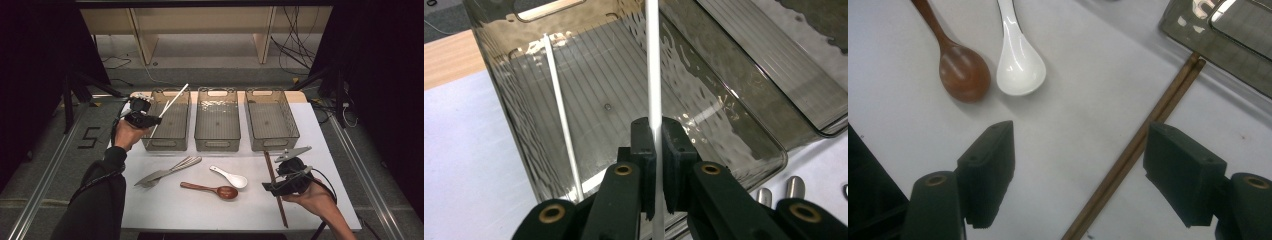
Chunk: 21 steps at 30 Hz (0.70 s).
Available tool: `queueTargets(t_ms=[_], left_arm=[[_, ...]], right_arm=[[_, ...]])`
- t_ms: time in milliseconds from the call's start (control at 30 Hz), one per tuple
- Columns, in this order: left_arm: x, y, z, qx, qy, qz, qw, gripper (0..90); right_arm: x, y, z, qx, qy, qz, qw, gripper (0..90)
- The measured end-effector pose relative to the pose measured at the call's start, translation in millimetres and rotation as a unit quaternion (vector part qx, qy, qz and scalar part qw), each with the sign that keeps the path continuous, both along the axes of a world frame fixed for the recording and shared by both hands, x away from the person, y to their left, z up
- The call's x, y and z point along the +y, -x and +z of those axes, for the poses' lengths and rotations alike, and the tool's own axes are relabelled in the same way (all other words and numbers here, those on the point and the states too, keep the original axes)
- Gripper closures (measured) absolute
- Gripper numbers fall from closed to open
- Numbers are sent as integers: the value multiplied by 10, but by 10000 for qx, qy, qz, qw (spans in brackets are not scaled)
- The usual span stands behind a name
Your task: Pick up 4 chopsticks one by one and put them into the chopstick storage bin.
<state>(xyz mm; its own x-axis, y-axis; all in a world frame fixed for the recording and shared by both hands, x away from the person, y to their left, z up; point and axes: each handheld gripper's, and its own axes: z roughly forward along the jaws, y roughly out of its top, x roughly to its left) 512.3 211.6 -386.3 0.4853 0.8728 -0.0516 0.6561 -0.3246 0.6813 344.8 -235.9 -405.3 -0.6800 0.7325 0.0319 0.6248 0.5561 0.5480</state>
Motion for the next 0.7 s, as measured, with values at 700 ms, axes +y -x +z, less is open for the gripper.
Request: queueTargets(t_ms=[700], left_arm=[[-26, -174, -178, 204, -153, 511, 9984, 836]], right_arm=[[1, 9, 12, 8, -94, 35, 9999, 298]])
